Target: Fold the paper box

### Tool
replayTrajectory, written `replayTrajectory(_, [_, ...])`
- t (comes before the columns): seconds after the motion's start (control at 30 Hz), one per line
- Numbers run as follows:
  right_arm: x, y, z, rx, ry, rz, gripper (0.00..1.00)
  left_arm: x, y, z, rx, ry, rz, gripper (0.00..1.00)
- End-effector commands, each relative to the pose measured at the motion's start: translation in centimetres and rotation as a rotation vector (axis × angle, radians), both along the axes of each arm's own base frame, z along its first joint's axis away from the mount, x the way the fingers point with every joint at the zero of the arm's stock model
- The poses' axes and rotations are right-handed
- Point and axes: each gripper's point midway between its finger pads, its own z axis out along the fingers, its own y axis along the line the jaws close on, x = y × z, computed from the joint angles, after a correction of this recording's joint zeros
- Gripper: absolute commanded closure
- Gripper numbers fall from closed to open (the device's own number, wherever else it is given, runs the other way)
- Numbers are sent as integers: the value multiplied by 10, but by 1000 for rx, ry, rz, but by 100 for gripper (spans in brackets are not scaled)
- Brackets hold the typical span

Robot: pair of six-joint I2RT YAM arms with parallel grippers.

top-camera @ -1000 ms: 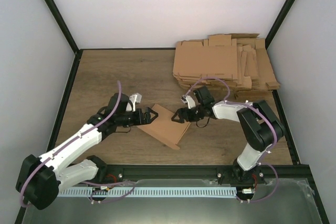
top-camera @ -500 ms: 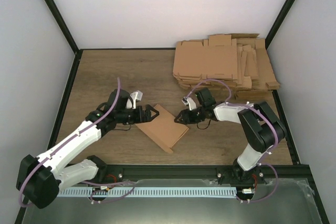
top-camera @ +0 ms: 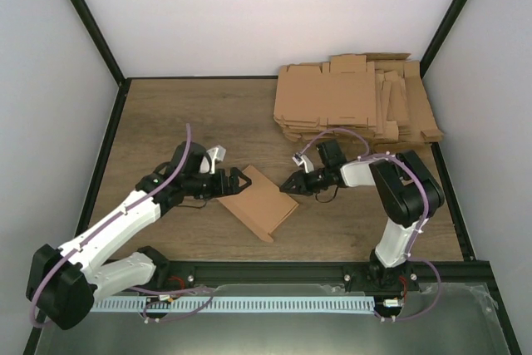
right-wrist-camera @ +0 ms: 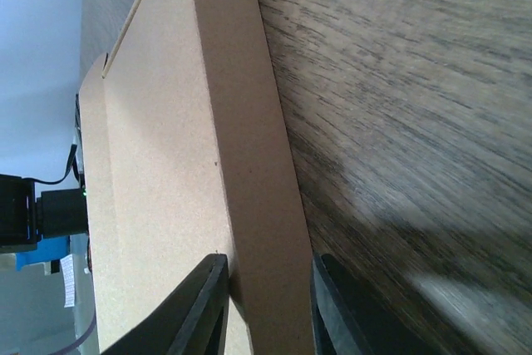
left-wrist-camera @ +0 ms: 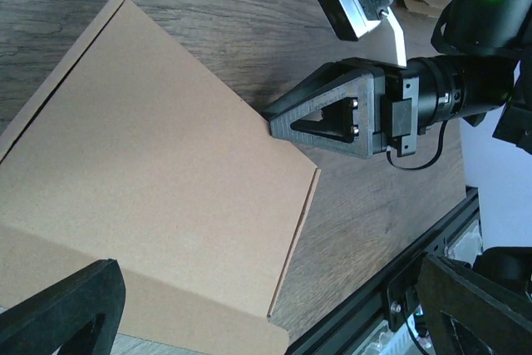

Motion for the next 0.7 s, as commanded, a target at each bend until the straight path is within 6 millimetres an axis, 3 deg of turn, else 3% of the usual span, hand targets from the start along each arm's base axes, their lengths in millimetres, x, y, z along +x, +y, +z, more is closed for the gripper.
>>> replayTrajectory(0.0, [7,-1,-5,-6,-5,2,71,2,-3,5,3,-11,-17,1])
replayTrajectory(0.17, [15,-12,-13,-54,-10,-38,72,6,0,14,14,-30,-2,1])
replayTrajectory(0.4, [30,-31,-24,-95,1,-108,77,28,23,62,54,-136,94,2])
replayTrajectory(0.57, [32,-32,-27,-105,-7,-108,77,34,59,62,101,-163,244,19])
replayTrajectory(0.6, [33,-32,-27,-105,-10,-107,77,34,61,58,86,-164,251,25])
replayTrajectory(0.67, [35,-31,-26,-105,-16,-109,77,29,54,31,44,-104,226,38])
